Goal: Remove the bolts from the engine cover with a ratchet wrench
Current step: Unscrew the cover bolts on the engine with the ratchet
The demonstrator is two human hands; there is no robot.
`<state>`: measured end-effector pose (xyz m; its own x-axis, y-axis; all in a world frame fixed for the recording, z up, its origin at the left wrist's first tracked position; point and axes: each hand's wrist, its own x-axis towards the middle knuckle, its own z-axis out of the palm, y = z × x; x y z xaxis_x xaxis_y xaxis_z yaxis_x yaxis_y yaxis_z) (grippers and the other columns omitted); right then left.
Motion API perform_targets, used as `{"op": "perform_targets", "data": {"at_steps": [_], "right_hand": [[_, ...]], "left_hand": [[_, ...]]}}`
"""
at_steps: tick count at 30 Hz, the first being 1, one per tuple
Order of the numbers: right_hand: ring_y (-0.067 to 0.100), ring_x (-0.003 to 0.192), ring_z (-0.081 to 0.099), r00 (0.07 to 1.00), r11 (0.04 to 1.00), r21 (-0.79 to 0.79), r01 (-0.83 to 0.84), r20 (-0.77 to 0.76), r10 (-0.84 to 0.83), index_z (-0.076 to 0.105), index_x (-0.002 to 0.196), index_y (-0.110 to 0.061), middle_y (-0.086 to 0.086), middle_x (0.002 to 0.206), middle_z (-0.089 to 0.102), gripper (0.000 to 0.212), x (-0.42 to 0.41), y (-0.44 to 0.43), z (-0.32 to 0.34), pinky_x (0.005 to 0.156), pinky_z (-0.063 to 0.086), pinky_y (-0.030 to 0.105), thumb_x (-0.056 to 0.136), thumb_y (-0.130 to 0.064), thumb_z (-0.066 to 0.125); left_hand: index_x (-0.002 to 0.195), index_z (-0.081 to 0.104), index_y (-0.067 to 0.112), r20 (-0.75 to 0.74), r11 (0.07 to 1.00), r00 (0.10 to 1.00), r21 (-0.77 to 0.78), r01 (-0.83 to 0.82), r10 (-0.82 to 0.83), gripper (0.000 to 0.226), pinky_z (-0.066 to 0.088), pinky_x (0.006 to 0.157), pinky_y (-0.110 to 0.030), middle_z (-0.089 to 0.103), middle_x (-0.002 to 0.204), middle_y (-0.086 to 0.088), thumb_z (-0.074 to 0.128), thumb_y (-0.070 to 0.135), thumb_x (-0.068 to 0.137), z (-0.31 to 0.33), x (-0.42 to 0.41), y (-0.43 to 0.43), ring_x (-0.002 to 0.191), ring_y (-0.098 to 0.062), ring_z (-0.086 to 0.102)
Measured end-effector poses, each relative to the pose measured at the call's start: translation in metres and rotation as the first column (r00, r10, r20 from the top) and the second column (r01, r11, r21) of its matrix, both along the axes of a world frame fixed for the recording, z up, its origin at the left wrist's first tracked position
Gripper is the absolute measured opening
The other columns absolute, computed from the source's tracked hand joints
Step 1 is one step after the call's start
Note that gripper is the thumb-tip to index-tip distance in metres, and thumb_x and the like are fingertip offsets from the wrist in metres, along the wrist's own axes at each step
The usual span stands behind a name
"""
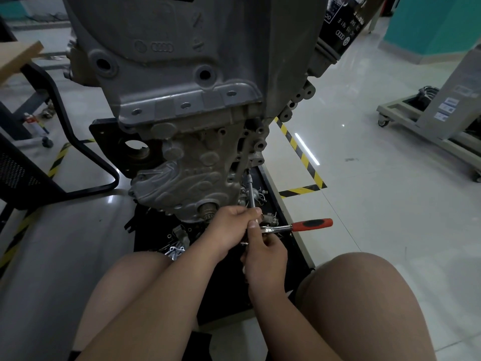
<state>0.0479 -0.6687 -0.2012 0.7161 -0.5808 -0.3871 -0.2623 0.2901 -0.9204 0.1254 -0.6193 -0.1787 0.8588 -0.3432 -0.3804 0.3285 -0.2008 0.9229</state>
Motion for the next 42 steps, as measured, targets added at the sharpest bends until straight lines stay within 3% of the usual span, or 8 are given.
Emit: {"op": "perform_targets", "data": {"at_steps": [8, 16, 20, 25, 28, 33, 37, 42], "right_hand": [[0.009, 0.048, 0.052, 0.996, 0.997, -0.009, 0.071, 0.053, -0.070, 0.055, 0.074, -0.008, 0.003, 0.058, 0.058, 0.035, 0.001, -0.003, 0.000, 0.045, 0.043, 0.022, 0.089, -0.038, 0.066], [0.017, 0.032, 0.044, 0.999, 0.966, 0.255, 0.039, -0.016, -0.036, 0.067, 0.055, -0.017, 0.006, 0.042, 0.047, 0.067, 0.010, 0.004, 0.003, 0.035, 0.034, 0.019, 0.099, -0.056, 0.034], [0.018, 0.032, 0.037, 0.997, 0.927, 0.372, 0.055, 0.036, -0.073, 0.071, 0.087, -0.017, 0.005, 0.045, 0.043, 0.057, 0.012, 0.004, 0.000, 0.035, 0.030, 0.018, 0.100, -0.056, 0.031], [0.018, 0.032, 0.034, 0.997, 0.880, 0.469, 0.074, -0.003, -0.082, 0.055, 0.056, -0.017, 0.005, 0.045, 0.041, 0.064, 0.013, 0.002, 0.000, 0.037, 0.028, 0.019, 0.097, -0.062, 0.033], [0.018, 0.030, 0.034, 0.999, 0.875, 0.482, 0.053, -0.020, -0.049, 0.052, 0.048, -0.019, 0.004, 0.041, 0.040, 0.069, 0.013, 0.003, 0.000, 0.039, 0.027, 0.021, 0.096, -0.065, 0.033], [0.017, 0.032, 0.034, 1.000, 0.885, 0.464, 0.025, -0.017, -0.019, 0.060, 0.067, -0.017, 0.003, 0.044, 0.039, 0.060, 0.013, 0.002, 0.000, 0.038, 0.028, 0.021, 0.096, -0.063, 0.035], [0.015, 0.033, 0.040, 1.000, 0.942, 0.335, 0.001, -0.011, 0.003, 0.058, 0.050, -0.018, 0.002, 0.043, 0.043, 0.062, 0.009, -0.001, 0.002, 0.039, 0.032, 0.021, 0.096, -0.055, 0.043], [0.011, 0.035, 0.042, 1.000, 0.975, 0.220, 0.012, 0.021, -0.017, 0.055, 0.073, -0.006, 0.004, 0.047, 0.046, 0.043, 0.003, -0.003, 0.006, 0.036, 0.032, 0.017, 0.096, -0.043, 0.053]], "left_hand": [[0.068, 0.068, 0.013, -0.017, 0.999, 1.000, -0.047, 0.018, -0.019, 0.028, 0.038, 0.041, -0.010, 0.063, 0.051, 0.010, 0.062, 0.026, 0.093, 0.005, -0.003, -0.003, 0.043, 0.001, 0.055], [0.062, 0.070, 0.020, -0.011, 0.999, 0.999, 0.026, 0.037, -0.037, 0.039, 0.035, 0.038, -0.016, 0.057, 0.046, 0.003, 0.056, 0.035, 0.095, 0.005, -0.006, -0.004, 0.035, -0.010, 0.048], [0.073, 0.069, 0.017, -0.038, 0.998, 0.998, 0.023, 0.050, -0.049, 0.036, 0.033, 0.037, -0.012, 0.052, 0.040, 0.008, 0.050, 0.032, 0.099, 0.005, -0.005, -0.006, 0.032, -0.006, 0.047], [0.070, 0.070, 0.018, -0.020, 0.999, 0.999, 0.035, 0.032, -0.032, 0.035, 0.035, 0.040, -0.017, 0.049, 0.039, 0.005, 0.053, 0.033, 0.097, 0.003, -0.005, -0.007, 0.032, -0.009, 0.041], [0.076, 0.069, 0.013, 0.015, 0.998, 1.000, 0.055, 0.010, -0.011, 0.031, 0.035, 0.040, -0.015, 0.049, 0.038, 0.006, 0.056, 0.034, 0.096, 0.002, -0.006, -0.006, 0.031, -0.008, 0.042], [0.074, 0.067, 0.010, 0.036, 0.999, 0.999, 0.051, -0.008, 0.006, 0.032, 0.034, 0.037, -0.013, 0.053, 0.040, 0.007, 0.057, 0.031, 0.096, 0.003, -0.008, -0.005, 0.031, -0.007, 0.045], [0.070, 0.068, 0.012, 0.053, 0.999, 0.998, 0.043, -0.017, 0.015, 0.032, 0.036, 0.039, -0.015, 0.057, 0.046, 0.001, 0.059, 0.031, 0.095, 0.003, -0.007, -0.004, 0.035, -0.011, 0.049], [0.067, 0.066, 0.011, 0.041, 0.999, 0.998, 0.013, -0.039, 0.038, 0.033, 0.037, 0.039, -0.016, 0.057, 0.047, 0.000, 0.060, 0.029, 0.094, 0.003, -0.007, -0.004, 0.037, -0.012, 0.049]]}}
